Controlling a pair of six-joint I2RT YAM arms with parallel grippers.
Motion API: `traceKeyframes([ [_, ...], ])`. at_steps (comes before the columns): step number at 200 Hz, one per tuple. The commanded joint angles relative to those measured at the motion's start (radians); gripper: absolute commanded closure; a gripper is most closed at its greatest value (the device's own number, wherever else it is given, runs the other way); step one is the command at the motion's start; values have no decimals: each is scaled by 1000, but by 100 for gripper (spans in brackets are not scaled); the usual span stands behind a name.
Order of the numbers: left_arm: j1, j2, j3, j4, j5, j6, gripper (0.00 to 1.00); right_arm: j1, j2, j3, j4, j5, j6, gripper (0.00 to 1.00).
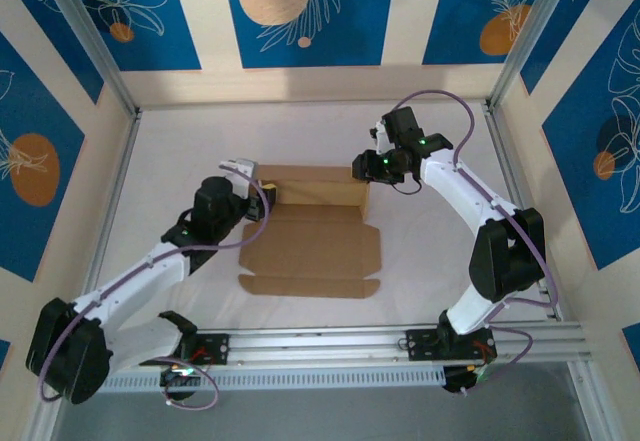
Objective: Fold the paper box
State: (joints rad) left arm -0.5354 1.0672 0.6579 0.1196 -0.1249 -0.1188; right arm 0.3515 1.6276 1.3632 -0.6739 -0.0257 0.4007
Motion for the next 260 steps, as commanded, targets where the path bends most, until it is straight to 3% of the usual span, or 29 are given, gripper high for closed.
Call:
traceKeyframes([
  [1,-1,-75,44,-62,-10,163,28,7,18,-10,-44,16,-26,52],
  [29,35,-126,43,-65,-59,332,29,7,16,-13,-44,16,-39,52],
  [47,132,-112,46,-54,-99,391,33,8,12,-17,-44,23,-50,53],
  [78,377,26,89,-30,-56,334,41,8,9,-29,-34,17,-63,53],
  [121,504,332,246,-42,39,255,41,10,15,-45,-9,-13,-55,53],
  [161,526,411,289,-96,317,262,43,-1,26,-38,-10,-16,-62,53],
  [195,518,353,228,-126,440,252,47,-22,27,-34,-2,-40,-55,53],
  [260,370,169,95,-215,452,298,46,-25,23,-26,0,-60,-44,52],
])
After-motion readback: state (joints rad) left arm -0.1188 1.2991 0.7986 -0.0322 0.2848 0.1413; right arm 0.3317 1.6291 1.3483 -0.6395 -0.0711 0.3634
